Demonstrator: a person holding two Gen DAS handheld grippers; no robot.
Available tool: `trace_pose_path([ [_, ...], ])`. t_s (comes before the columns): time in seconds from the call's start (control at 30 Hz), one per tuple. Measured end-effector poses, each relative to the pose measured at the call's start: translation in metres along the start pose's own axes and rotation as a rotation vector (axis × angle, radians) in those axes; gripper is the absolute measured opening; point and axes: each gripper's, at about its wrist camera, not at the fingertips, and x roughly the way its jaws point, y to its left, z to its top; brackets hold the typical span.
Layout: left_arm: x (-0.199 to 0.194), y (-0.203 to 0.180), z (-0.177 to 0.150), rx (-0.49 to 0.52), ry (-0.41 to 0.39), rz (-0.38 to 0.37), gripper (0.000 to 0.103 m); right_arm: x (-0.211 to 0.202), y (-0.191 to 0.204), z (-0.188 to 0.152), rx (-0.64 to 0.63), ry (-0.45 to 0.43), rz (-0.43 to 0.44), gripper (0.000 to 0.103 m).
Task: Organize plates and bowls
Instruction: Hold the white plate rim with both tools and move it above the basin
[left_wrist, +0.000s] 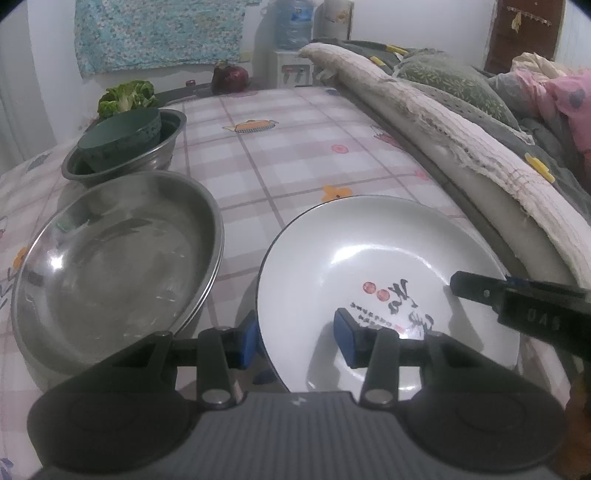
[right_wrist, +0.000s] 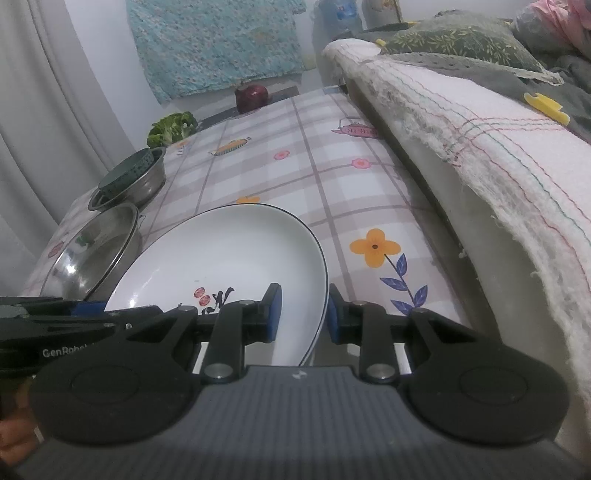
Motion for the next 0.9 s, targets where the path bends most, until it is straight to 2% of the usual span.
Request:
trace_pose_path([
  [0.3,0.000,0.003,0.004,-0.027,0.011,-0.001,0.041,0.001,0.006,0.003,-0.022,0.007,-0.028,0.025],
  [0.9,-0.013,0.004,0.006,-0.033,-0.008,-0.020,0.041,-0.017,0.006,0.011,-0.011,-0.024,-0.025,0.025],
])
